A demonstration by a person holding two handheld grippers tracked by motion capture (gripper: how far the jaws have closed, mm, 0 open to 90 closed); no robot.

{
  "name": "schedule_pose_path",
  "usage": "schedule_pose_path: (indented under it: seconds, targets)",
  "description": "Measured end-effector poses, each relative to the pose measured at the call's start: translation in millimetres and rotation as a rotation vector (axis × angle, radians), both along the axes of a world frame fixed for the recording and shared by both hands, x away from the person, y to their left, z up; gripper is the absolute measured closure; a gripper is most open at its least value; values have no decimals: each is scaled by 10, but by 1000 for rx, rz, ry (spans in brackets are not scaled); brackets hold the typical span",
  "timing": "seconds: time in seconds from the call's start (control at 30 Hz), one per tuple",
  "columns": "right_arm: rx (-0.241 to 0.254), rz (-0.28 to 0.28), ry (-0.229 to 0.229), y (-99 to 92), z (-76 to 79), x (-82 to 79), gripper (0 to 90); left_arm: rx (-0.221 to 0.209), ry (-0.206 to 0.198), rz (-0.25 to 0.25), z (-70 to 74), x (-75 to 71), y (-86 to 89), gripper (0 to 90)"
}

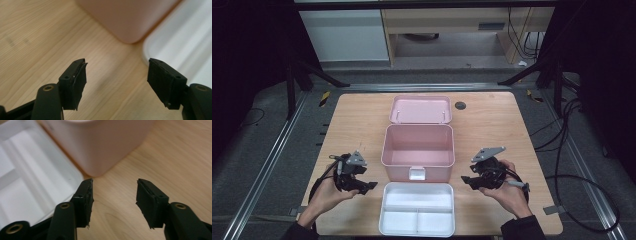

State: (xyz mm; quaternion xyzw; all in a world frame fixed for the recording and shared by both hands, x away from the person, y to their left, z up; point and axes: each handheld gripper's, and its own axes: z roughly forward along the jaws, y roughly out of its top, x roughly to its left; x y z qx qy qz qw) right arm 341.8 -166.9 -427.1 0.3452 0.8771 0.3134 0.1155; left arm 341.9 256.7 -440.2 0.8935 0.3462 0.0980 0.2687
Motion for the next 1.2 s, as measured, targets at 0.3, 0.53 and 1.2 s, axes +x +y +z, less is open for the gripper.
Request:
schedule_pose_path:
  seconds: [0.3,0.53,1.2]
  targets:
    - [-57,-155,-41,-205,74,150,370,-36,14,234,-175,129,306,275]
    - [-80,-301,-27,-502,66,147,312,-33,-48,282,-208,189,398,260]
    - [-220,-403,165,-825,-317,119,186,-52,-112,299,-111,164,465,262]
